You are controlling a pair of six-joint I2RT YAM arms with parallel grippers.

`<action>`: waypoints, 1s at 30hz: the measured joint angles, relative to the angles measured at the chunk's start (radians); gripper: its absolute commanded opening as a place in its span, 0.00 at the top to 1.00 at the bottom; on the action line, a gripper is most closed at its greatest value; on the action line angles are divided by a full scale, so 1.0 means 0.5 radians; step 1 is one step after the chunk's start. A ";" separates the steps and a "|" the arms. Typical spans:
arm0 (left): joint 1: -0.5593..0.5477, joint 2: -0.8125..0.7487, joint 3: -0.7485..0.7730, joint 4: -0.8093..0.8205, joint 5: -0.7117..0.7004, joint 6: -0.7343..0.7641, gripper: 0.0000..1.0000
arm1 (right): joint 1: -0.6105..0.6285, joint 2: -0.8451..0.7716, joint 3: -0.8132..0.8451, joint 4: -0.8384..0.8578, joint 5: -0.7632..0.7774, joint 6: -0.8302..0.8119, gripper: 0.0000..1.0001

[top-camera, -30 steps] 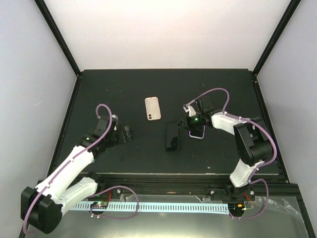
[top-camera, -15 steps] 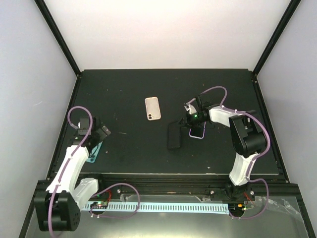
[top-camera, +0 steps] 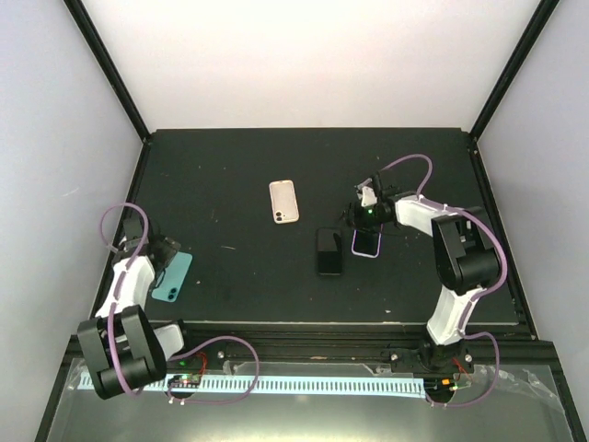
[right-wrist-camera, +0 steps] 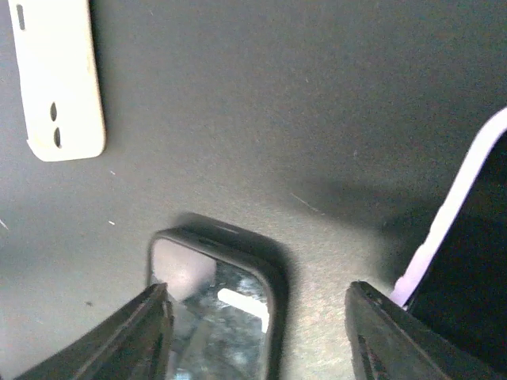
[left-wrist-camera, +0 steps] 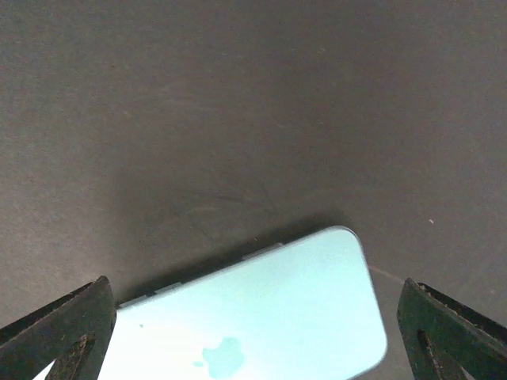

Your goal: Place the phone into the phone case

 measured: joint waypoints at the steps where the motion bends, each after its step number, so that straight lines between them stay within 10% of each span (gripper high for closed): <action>1: 0.034 0.020 0.002 0.005 0.018 0.012 0.01 | -0.001 -0.024 -0.006 0.004 0.005 0.005 0.31; 7: 0.216 0.177 0.043 0.075 0.125 0.043 0.01 | 0.001 -0.243 -0.026 0.005 0.031 0.009 0.01; 30: 0.207 0.475 0.101 0.273 0.361 -0.081 0.01 | 0.035 -0.816 -0.230 0.038 -0.063 0.011 0.00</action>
